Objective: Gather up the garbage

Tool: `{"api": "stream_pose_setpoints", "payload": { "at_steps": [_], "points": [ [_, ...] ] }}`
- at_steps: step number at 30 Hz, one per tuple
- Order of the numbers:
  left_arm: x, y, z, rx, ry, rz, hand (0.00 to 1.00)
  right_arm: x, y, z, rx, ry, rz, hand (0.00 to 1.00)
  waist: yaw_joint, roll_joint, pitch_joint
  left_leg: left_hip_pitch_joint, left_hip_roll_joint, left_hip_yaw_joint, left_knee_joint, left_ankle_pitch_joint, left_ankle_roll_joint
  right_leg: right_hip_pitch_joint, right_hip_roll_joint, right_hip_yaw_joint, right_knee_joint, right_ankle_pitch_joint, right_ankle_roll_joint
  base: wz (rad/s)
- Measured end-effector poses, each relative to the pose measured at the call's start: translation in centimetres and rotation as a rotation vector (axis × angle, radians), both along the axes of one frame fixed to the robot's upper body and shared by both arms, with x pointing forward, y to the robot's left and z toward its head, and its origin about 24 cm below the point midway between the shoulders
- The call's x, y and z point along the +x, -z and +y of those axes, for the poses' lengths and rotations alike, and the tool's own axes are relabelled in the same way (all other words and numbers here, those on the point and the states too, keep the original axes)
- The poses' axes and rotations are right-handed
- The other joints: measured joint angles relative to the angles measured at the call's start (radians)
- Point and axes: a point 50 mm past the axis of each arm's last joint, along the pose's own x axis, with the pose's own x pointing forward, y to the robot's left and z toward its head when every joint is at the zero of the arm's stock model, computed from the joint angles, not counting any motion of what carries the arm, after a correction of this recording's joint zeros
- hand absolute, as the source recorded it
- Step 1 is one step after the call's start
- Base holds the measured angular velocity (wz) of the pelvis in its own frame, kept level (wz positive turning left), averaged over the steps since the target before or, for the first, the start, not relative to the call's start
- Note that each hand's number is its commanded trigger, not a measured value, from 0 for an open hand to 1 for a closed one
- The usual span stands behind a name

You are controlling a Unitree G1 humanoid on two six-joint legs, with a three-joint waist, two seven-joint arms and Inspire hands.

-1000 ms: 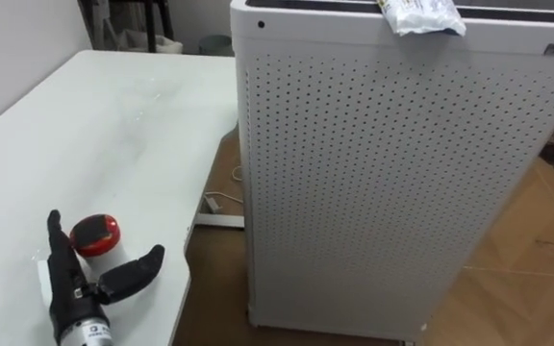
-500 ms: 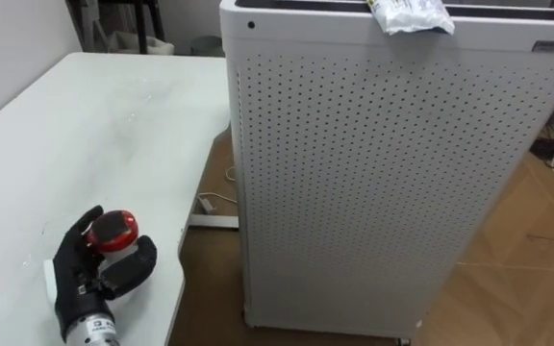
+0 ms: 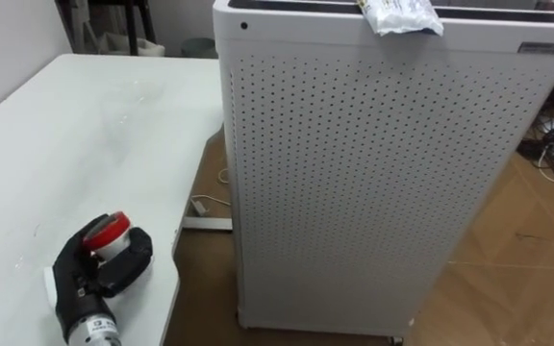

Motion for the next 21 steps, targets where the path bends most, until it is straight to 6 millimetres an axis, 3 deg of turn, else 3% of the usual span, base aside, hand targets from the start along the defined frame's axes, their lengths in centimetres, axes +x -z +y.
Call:
{"api": "stream_pose_setpoints", "payload": {
  "at_steps": [4,10,13,18,21],
  "points": [
    [0.4,0.0,-0.2,-0.018,0.033,-0.005,1.00,0.0,0.0,0.0,0.001,-0.001,-0.001,1.00,0.001,0.002,0.0005,-0.003,0.001,0.001,0.000,0.000,0.000,-0.003,0.001,0.003,0.000,0.000,0.000,0.00],
    [1.4,-0.8,-2.2,-0.048,0.159,-0.048,1.00,0.9,-0.2,0.1,0.000,-0.011,-0.020,1.00,0.003,0.001,-0.0005,-0.031,0.001,0.002,0.005,0.000,0.000,-0.032,0.001,0.002,-0.003,0.002,-0.001,0.00],
    [1.9,-1.3,-4.4,-0.086,0.274,-0.070,1.00,1.7,-0.4,0.4,0.004,-0.020,-0.038,1.00,0.003,-0.003,-0.0007,-0.054,0.008,0.007,0.022,0.000,0.000,-0.045,-0.001,0.000,-0.003,0.003,-0.001,0.04],
    [2.0,-2.8,-10.0,-0.186,0.583,-0.132,1.00,3.7,-0.9,1.1,0.003,-0.068,-0.089,1.00,-0.009,-0.005,0.0010,-0.076,0.011,0.028,0.022,0.000,0.000,-0.066,-0.003,0.001,-0.004,0.006,-0.001,-0.02],
    [1.9,-3.8,-11.5,-0.219,0.711,-0.182,1.00,4.5,-1.2,1.3,0.006,-0.078,-0.114,1.00,-0.015,-0.006,0.0028,-0.083,0.015,0.044,0.022,0.000,0.000,-0.079,0.000,0.006,-0.002,0.008,-0.004,-0.12]
  ]
}}
